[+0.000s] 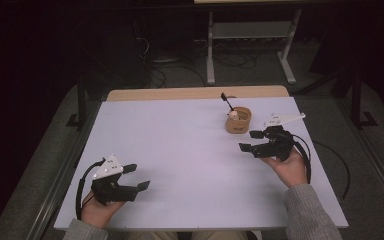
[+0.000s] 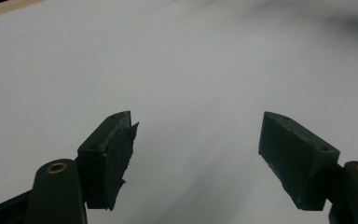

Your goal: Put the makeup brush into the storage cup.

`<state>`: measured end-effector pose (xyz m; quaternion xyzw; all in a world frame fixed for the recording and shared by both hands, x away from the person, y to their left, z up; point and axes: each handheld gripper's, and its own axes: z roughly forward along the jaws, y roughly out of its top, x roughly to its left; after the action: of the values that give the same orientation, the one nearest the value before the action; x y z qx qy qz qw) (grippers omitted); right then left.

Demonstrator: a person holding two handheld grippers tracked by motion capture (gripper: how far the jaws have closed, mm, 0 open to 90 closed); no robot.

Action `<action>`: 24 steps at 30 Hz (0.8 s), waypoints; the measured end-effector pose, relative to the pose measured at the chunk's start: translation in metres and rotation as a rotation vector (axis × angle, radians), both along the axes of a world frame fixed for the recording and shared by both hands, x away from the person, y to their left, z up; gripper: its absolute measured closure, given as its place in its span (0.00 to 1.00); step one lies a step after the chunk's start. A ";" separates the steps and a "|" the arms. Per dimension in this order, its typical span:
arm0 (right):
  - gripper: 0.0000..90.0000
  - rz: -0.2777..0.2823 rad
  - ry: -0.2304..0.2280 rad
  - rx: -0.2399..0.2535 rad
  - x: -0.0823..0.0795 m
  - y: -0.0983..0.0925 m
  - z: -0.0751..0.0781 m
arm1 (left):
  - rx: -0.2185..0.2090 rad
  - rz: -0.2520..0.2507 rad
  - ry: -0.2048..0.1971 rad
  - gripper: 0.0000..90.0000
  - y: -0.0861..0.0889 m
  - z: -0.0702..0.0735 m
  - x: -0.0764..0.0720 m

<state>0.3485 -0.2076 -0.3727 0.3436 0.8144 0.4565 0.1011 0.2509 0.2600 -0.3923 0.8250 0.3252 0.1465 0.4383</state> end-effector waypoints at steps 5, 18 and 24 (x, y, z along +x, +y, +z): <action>0.33 0.007 0.004 -0.003 -0.005 0.000 -0.001 | 0.005 -0.002 0.001 0.29 0.000 0.001 0.000; 0.33 0.013 0.014 0.001 -0.019 -0.002 -0.008 | 0.006 -0.005 0.004 0.28 -0.002 0.000 0.002; 0.33 0.016 0.011 0.003 -0.025 -0.003 -0.010 | 0.007 -0.004 0.004 0.28 -0.001 0.000 0.001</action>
<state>0.3233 -0.2102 -0.3830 0.3398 0.8171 0.4565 0.0922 0.2521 0.2593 -0.3923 0.8274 0.3239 0.1450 0.4352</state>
